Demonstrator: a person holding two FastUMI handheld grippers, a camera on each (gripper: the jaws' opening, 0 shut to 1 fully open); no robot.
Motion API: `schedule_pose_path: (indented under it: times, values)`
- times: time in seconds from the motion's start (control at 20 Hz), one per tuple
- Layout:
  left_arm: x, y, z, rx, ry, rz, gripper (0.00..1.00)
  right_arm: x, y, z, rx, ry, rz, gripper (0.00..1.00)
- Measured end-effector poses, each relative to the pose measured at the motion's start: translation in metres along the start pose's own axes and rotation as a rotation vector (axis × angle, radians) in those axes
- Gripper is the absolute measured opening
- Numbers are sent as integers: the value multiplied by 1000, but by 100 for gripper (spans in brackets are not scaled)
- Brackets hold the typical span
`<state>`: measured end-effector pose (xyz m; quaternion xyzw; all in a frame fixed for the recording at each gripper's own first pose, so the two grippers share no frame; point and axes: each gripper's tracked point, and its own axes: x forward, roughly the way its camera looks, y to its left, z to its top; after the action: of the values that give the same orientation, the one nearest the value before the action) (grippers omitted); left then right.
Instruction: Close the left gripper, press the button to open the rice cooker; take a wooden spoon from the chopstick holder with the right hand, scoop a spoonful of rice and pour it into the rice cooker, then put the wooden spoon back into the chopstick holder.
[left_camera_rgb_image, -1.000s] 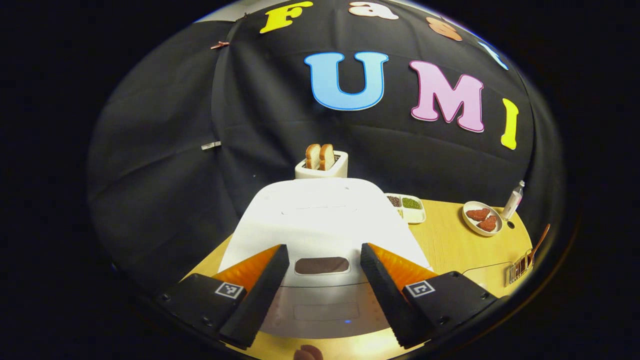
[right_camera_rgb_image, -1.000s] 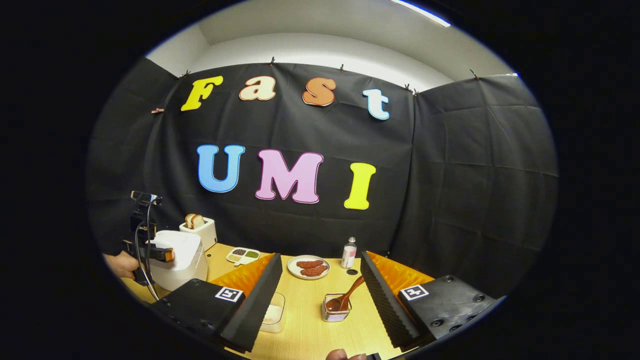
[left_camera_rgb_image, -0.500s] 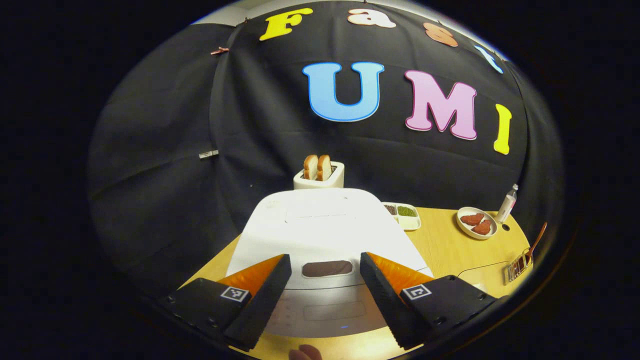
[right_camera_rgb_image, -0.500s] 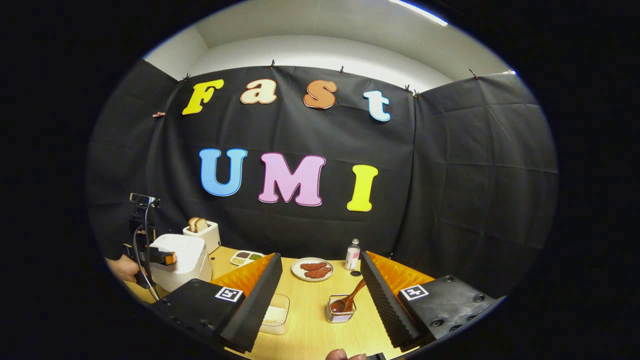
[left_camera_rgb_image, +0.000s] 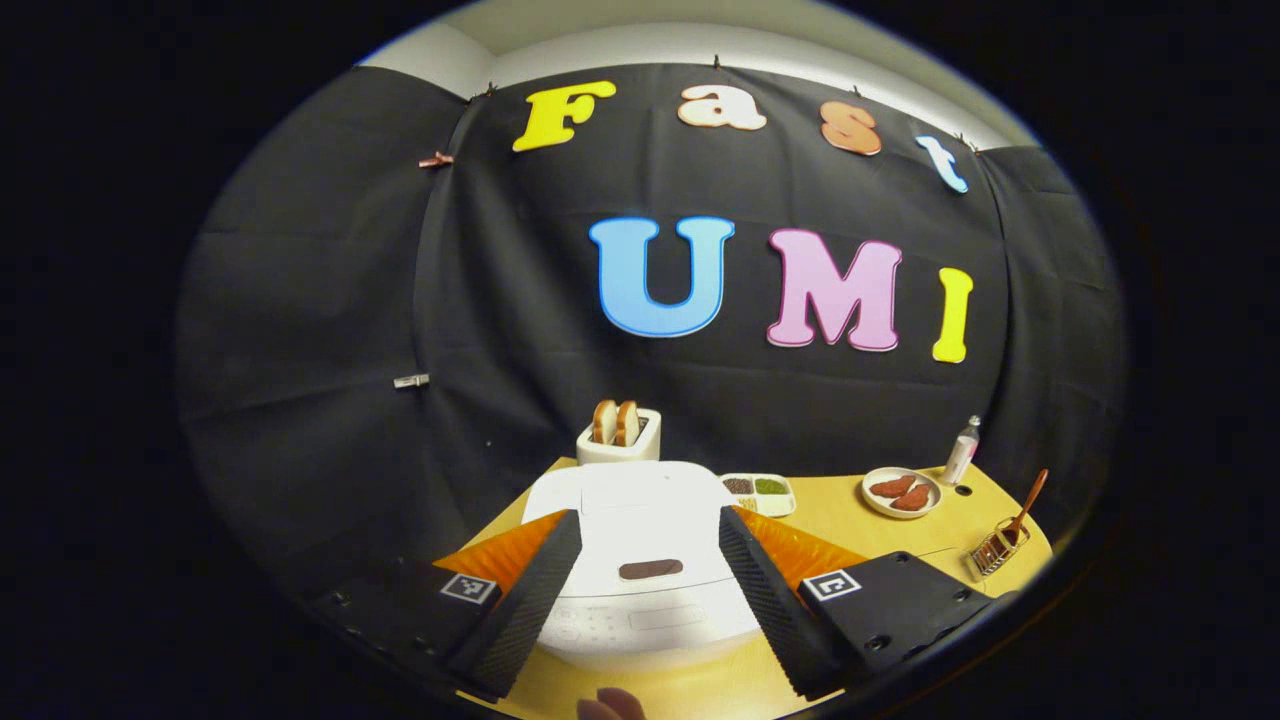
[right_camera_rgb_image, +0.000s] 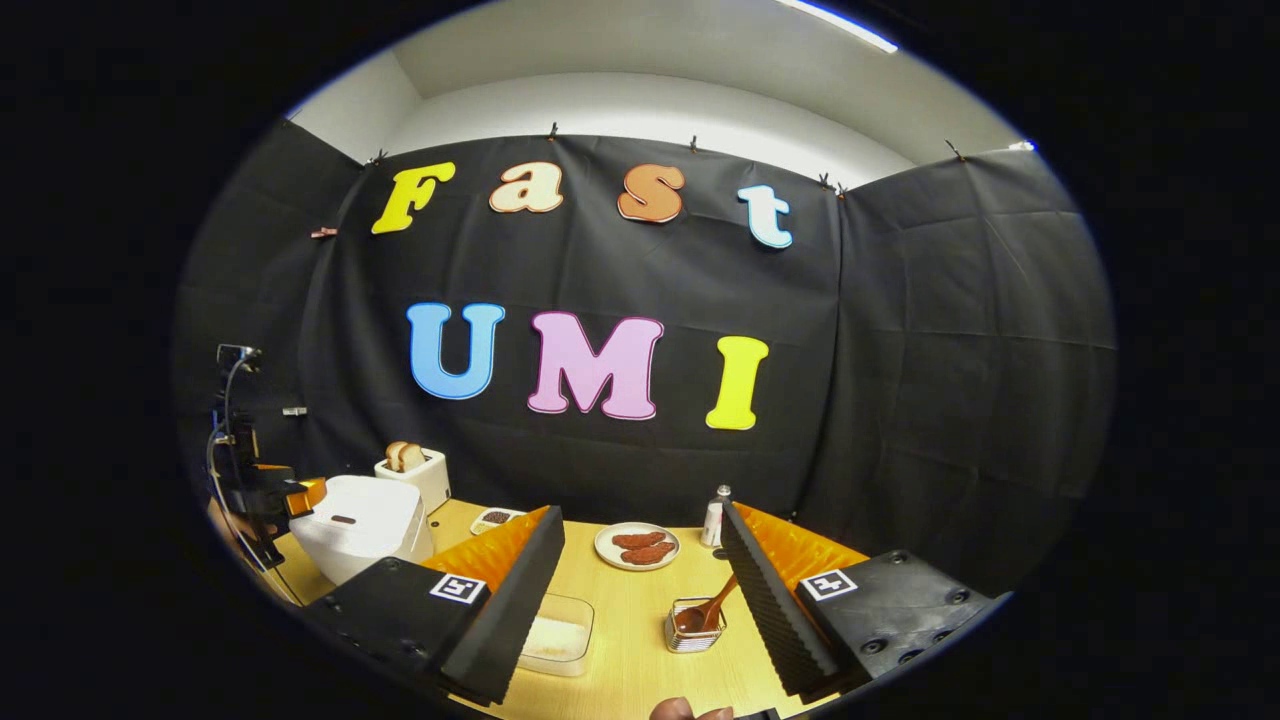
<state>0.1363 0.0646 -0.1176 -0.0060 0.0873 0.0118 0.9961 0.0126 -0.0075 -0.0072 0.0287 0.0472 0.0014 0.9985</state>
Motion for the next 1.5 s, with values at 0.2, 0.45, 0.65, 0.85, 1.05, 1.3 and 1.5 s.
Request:
schedule_pose_path:
  times: [0.2, 0.45, 0.65, 0.85, 1.05, 1.3, 1.5]
  values:
    - [-43, -8, 44, 24, -96, -40, 95, 4, 5, 6, 2, -16, 8, 98]
    - [-88, -6, 86, -16, -185, -50, 95, 5, 8, 17, -1, -43, 7, 98]
    - [-119, 0, 111, 6, -264, -35, 95, 3, 9, 23, -4, -59, 1, 98]
    - [-140, -7, 115, 70, -287, -36, 95, 1, 10, 24, -14, -63, -5, 96]
    - [-151, -8, 115, 78, -289, -48, 95, -3, 14, 25, -25, -70, 2, 98]
    - [-152, -6, 114, 70, -282, -55, 96, -3, 13, 26, -21, -71, 4, 98]
    - [-151, -11, 113, 74, -280, -64, 96, -3, 13, 25, -25, -69, 3, 98]
